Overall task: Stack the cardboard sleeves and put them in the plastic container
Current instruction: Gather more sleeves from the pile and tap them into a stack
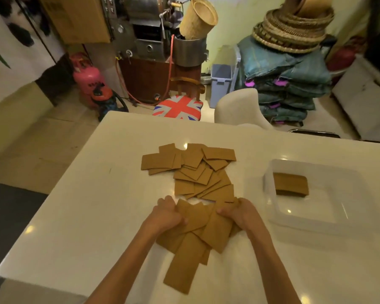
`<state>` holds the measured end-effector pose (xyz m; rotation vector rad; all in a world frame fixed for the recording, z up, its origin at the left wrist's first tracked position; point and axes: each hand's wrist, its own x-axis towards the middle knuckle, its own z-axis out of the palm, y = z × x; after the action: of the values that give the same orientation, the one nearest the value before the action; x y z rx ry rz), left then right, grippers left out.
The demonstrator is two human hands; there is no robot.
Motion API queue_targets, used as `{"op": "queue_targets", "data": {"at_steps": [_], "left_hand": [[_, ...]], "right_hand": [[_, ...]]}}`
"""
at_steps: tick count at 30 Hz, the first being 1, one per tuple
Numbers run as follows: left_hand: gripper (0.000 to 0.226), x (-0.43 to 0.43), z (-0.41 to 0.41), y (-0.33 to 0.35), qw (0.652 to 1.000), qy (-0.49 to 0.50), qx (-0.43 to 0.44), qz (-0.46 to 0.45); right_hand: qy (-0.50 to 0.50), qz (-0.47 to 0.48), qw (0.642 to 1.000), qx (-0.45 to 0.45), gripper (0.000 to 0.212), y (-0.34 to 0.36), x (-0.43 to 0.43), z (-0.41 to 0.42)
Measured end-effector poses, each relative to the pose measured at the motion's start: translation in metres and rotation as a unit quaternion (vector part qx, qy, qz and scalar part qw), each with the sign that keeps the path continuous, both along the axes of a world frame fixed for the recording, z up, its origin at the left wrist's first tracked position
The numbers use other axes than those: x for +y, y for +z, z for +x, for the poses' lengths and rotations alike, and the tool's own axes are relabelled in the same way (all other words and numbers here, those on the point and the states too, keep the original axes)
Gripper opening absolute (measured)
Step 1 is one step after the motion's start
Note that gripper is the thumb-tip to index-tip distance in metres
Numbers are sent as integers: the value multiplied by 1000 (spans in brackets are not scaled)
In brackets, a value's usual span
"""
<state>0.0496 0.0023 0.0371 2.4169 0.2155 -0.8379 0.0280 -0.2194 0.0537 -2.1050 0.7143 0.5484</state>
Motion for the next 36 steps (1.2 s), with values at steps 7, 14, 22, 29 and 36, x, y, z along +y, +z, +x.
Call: {"op": "queue_targets", "data": {"at_steps": [7, 14, 22, 29, 36], "left_hand": [[40, 20, 13, 18, 991, 28, 50, -125], [41, 75, -1, 26, 966, 142, 50, -210], [36, 5, -66, 23, 973, 135, -30, -182], [55, 16, -49, 17, 927, 213, 45, -305], [53, 18, -44, 14, 904, 213, 109, -355]], "right_hand": [[-32, 115, 989, -83, 45, 1, -8, -17], [-156, 116, 957, -218, 27, 10, -20, -58], [-170, 73, 967, -174, 31, -26, 57, -83], [-113, 28, 985, -126, 53, -20, 63, -77], [-113, 43, 985, -120, 71, -15, 56, -78]]}}
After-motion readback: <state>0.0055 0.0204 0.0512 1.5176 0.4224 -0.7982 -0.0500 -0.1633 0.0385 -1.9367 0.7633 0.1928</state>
